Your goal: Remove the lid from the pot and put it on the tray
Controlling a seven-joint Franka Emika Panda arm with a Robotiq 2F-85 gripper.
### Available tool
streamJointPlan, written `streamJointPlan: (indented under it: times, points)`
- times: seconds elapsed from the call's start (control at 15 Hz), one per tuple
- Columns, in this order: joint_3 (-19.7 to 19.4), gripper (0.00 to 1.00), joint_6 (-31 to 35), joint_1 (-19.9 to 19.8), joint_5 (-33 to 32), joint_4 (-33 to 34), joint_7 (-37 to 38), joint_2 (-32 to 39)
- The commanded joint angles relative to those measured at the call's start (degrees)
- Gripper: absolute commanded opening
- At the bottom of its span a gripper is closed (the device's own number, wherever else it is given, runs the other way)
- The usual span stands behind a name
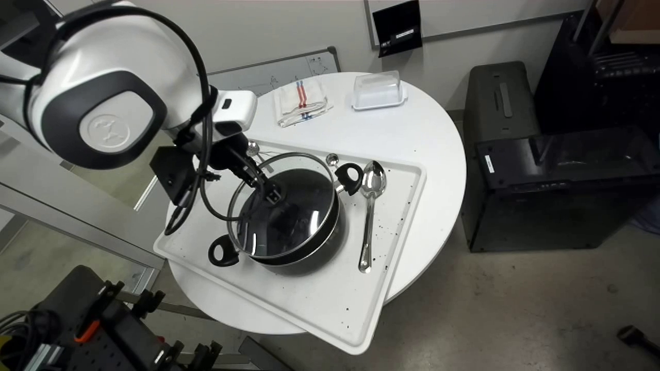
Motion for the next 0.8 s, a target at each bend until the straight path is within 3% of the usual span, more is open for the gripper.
streamJointPlan:
  times: [0.0,0.73]
  points:
    - [-1.6,0.26,-1.1,3.8,-2.6,-1.2,2.1,-2.9]
    - [-1.8,0.26,-0.9,20.9,-13.6,2.1,12.5,-0.1]
